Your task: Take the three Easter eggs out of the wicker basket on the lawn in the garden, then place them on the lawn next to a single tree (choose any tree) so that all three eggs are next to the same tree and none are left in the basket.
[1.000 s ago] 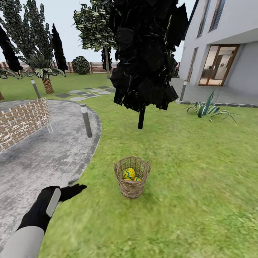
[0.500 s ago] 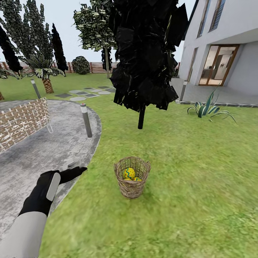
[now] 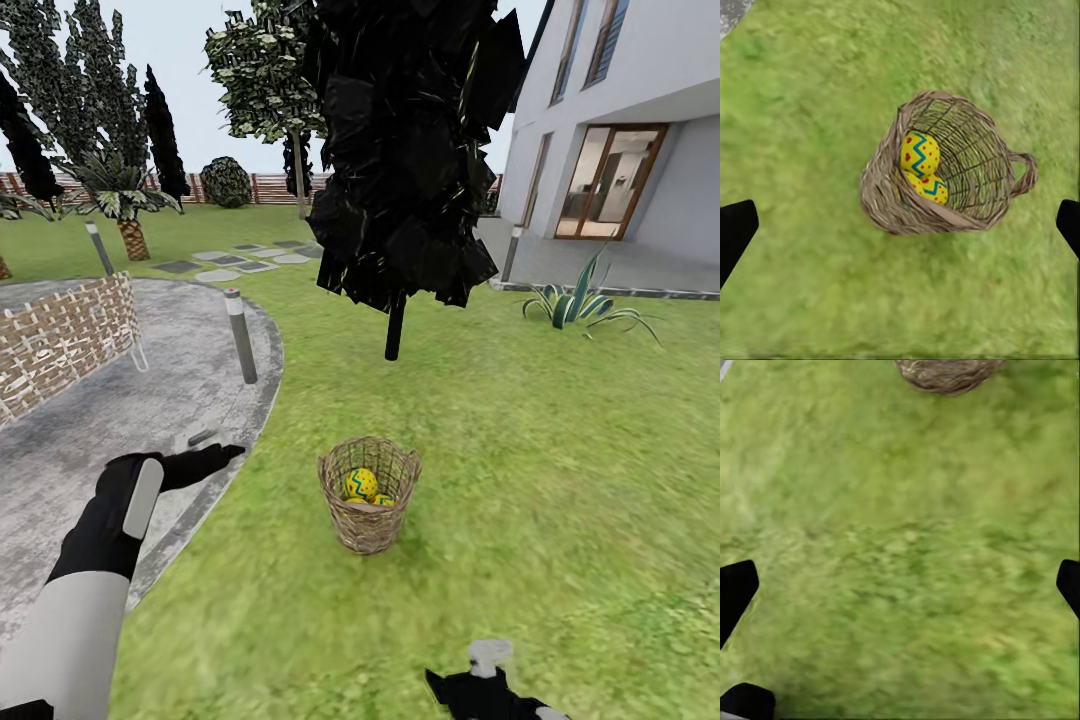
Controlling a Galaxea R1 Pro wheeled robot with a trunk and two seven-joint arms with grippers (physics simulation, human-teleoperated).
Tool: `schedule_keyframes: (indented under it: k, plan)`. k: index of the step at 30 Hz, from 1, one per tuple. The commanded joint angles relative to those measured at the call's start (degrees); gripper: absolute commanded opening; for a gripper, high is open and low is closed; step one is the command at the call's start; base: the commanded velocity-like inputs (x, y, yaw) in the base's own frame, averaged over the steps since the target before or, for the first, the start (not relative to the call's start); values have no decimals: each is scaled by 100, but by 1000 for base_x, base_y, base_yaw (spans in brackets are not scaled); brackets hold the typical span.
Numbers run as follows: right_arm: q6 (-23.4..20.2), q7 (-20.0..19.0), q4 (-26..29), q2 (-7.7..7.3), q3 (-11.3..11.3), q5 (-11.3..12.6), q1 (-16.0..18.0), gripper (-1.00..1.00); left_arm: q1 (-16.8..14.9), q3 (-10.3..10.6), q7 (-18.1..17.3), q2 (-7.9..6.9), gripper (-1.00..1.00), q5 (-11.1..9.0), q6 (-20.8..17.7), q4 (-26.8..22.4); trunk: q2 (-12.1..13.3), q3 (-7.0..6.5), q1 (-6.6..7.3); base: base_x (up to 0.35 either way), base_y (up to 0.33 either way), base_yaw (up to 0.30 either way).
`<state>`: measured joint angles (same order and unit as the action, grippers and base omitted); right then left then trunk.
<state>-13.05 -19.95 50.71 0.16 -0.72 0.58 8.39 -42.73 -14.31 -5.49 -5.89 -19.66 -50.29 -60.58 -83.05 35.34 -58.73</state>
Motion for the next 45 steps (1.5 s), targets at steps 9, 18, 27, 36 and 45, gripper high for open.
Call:
schedule_keyframes:
  k: [9,18,27,36,45]
  plan:
    - [-370,-396,1507,-193,-279,1803,286,100,-7,89,-254,35,100,40,-325,-260,-3,6,0,0,0,0]
    - [-621,-405,1672,-521,-546,2791,988,100,-7,154,-268,57,100,41,-351,-301,-3,6,0,7,0,0]
    - [-629,-389,1744,-544,-964,2856,1142,100,-7,143,-268,73,100,39,-378,-268,-3,6,0,264,0,0]
    - [-566,-400,1746,-501,-1163,2842,1147,100,-7,147,-268,73,100,41,-432,-211,-3,6,0,331,0,0]
    - [-558,-403,1760,-490,-1159,2818,1147,100,2,482,-243,206,100,52,-447,-179,-3,6,0,334,0,0]
